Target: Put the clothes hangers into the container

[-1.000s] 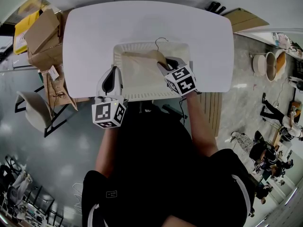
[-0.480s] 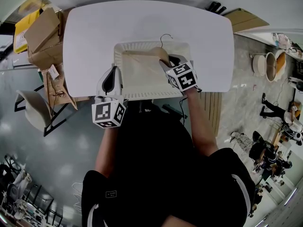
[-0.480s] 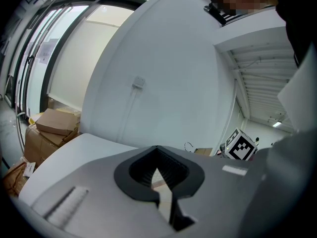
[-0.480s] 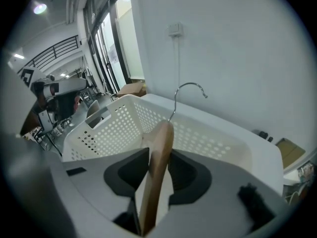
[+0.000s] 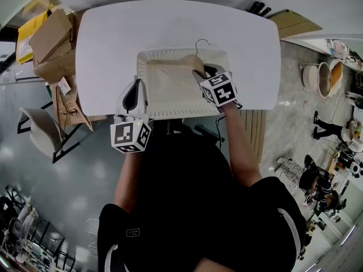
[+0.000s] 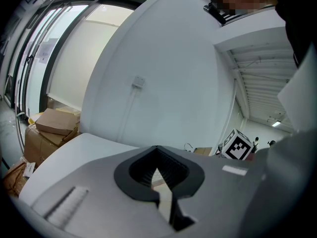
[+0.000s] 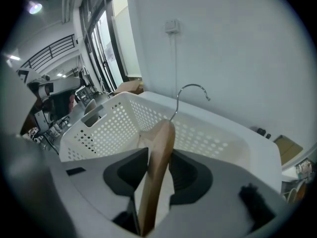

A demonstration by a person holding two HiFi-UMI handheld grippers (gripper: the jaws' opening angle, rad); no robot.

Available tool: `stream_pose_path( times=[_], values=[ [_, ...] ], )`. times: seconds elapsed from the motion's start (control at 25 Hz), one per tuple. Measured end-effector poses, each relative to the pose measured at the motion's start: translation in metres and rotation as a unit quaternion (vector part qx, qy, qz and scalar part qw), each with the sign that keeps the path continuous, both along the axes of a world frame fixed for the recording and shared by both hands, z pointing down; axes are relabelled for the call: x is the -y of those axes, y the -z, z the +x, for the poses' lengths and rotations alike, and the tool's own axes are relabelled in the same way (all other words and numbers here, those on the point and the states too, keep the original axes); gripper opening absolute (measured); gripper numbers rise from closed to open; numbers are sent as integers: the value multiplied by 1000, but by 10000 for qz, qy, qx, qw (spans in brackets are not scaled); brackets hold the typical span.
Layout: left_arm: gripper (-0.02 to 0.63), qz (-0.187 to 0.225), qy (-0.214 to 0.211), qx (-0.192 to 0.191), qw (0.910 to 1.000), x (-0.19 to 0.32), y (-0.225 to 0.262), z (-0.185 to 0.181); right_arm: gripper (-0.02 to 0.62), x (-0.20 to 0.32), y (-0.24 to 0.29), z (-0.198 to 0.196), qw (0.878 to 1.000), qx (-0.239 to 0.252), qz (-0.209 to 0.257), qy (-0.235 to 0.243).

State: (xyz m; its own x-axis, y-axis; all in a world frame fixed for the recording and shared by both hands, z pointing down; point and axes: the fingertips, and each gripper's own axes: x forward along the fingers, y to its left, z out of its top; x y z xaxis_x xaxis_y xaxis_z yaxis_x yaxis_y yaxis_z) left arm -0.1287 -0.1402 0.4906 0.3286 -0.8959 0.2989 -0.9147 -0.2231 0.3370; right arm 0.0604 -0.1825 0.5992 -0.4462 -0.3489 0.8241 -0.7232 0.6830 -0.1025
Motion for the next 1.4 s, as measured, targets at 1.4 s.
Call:
stream_pose_path(
  times=[1.4],
  values=[
    [3, -58, -31, -45, 10000, -2, -2, -8, 161, 4, -12, 7, 9992, -382, -126, -5]
  ],
)
